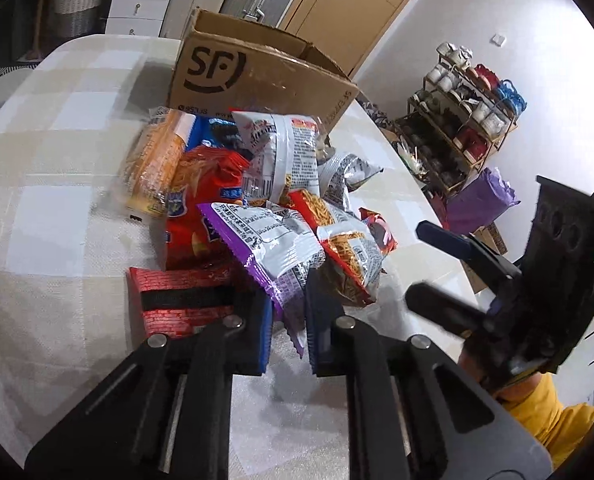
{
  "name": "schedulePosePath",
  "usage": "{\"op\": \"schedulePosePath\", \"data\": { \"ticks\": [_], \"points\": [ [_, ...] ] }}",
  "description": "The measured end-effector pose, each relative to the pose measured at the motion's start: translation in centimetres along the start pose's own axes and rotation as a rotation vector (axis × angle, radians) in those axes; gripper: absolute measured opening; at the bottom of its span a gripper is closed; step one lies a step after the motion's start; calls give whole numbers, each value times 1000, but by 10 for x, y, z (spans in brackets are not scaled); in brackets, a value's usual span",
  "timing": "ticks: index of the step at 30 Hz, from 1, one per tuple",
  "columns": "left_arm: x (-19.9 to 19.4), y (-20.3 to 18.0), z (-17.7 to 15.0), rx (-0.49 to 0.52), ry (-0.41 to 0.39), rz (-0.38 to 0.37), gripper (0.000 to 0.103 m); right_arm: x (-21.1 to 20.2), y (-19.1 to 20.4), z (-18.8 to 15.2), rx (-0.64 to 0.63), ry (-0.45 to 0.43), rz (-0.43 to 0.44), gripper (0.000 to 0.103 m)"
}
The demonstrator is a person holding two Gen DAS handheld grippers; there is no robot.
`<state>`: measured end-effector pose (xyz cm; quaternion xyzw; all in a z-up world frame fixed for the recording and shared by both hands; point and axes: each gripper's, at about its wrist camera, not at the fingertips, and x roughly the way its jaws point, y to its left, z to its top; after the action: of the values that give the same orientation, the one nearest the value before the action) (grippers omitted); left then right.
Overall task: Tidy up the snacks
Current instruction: 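Grasp the purple-and-white bag with the left tool while the right tool grasps a white noodle bag, then carry both held bags up and over the cardboard box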
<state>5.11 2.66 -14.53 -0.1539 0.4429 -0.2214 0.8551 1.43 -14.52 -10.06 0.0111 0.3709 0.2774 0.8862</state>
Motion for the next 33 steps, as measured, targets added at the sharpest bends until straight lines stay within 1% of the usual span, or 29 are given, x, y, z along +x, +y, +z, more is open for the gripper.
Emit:
{"op": "schedulePosePath", "data": {
  "ticks": [4,6,8,9,10,11,13,16,17,19,20,23,25,28,33],
  "points": [
    [-15,5,-1,-8,-27,-15,10,21,14,-1,-178,76,-35,103],
    [-24,8,-1,-8,-42,-18,10,30,19,-2,-236,98,-60,103],
    [-32,11,0,-15,-54,-23,10,42,26,-3,-315,125,-65,101],
    [-37,12,0,-15,-59,-30,10,46,29,-2,-349,130,-83,97],
    [-42,14,0,-17,-71,-28,10,51,31,-1,-378,140,-79,94],
    [-46,15,0,-17,-77,-31,10,56,32,0,-392,154,-65,93],
    [-55,18,0,-22,-90,-37,10,67,33,1,-422,190,-45,93],
    [-65,25,0,-35,-102,-47,10,84,34,1,-458,237,-37,92],
    [-69,27,0,-38,-109,-43,10,88,33,1,-461,252,-31,90],
    [-75,29,-1,-39,-118,-42,10,98,27,2,-443,296,-3,81],
    [-78,30,-1,-43,-123,-44,10,101,24,2,-432,309,9,79],
    [-86,33,-2,-49,-133,-51,10,105,16,4,-388,332,41,68],
    [-88,32,-4,-48,-135,-53,10,104,11,5,-360,339,59,57],
    [-92,31,-7,-45,-138,-59,10,95,5,8,-299,311,110,55],
    [-92,27,-7,-40,-141,-57,10,76,-2,3,-224,256,149,53]
  ]
}}
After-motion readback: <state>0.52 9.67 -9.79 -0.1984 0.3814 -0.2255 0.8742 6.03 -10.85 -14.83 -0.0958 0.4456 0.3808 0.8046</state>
